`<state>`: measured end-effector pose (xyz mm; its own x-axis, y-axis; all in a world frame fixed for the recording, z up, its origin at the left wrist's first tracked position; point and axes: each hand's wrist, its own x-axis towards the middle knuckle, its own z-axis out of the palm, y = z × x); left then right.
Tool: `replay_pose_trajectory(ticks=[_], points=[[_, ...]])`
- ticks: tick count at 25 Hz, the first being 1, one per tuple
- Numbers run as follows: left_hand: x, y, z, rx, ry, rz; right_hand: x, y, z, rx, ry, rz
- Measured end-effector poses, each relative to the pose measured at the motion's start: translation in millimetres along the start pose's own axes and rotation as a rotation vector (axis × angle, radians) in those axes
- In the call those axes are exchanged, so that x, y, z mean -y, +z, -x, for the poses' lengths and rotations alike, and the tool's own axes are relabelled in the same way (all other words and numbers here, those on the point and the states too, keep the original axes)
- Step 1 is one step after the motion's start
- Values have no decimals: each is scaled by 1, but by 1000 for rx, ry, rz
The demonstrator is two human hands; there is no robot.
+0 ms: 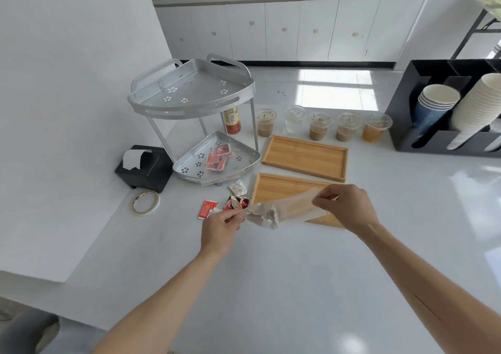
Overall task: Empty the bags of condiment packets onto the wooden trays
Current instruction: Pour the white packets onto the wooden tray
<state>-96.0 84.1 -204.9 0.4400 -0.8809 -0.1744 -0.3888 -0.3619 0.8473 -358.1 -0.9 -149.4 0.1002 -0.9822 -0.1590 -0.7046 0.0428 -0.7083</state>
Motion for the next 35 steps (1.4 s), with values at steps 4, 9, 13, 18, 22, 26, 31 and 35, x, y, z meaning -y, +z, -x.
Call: replay_pose_trajectory(ticks=[4,9,13,18,22,26,31,35], points=[[-33,-8,-40,-52,94,-187,-13,1,-41,83,41,-106],[-74,-6,-75,36,226,-548,-37,16,-75,121,142,-203],[-105,-4,-92,87,329,-756,-51,26,-87,124,184,-262],[-137,-1,-103,137,358,-922,-58,40,-95,134,255,-337],[-157,3,-107,144,311,-812,-61,49,-99,144,323,-440],[-162,1,-105,114,360,-935,-56,52,-98,152,330,-488],[-166,-3,-103,80,425,-985,-51,59,-97,172,317,-470],[-175,1,-98,67,465,-1002,-56,67,-99,185,352,-494]])
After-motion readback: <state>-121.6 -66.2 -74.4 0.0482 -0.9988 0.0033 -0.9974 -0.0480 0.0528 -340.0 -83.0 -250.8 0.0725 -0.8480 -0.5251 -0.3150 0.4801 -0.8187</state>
